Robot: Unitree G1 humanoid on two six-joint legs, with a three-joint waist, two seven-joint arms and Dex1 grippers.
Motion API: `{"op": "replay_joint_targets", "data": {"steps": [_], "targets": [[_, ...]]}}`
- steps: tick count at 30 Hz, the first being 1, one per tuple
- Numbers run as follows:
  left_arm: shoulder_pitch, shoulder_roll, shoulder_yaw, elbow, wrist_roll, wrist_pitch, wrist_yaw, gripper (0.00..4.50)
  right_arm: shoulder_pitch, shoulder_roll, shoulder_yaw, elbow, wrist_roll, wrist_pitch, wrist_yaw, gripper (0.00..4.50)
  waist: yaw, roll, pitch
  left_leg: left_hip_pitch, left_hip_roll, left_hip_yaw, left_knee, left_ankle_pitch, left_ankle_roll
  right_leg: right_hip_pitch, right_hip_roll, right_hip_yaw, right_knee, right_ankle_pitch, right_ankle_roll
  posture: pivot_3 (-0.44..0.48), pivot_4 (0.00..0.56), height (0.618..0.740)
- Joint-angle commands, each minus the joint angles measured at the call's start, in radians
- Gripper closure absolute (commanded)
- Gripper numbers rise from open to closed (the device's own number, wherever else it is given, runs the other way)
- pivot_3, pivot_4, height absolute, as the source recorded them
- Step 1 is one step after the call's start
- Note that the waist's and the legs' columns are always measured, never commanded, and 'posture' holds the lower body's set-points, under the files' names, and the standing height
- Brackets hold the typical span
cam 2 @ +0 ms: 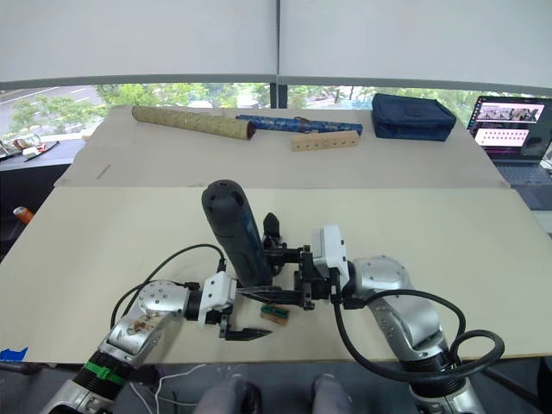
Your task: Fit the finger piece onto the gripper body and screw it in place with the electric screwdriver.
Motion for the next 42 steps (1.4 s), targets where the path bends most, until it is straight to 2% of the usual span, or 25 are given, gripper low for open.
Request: {"op": "replay_joint_targets", "data": {"steps": [1,42], "targets": [[0.031,0.002,-0.037,0.049,0.029,0.02,-0.004,0.05,0.0,0.004,-0.021,-0.031,0.008,-0.045,0.008,2.57,0.0,0.0,0.0,0.0,0.0,0.0,0.0,0.0,0.0,0.0,0.0,0.0,0.0,0.0,0.0,0.0,0.15,0.74],[0.022,-0.003,-0.038,0.073,0.032,0.009,-0.015,0.05,0.001,0.013,-0.025,-0.015,-0.011,-0.049,-0.002,2.57,0.0,0.0,0.0,0.0,0.0,0.0,0.0,0.0,0.0,0.0,0.0,0.0,0.0,0.0,0.0,0.0,0.15,0.74]]}}
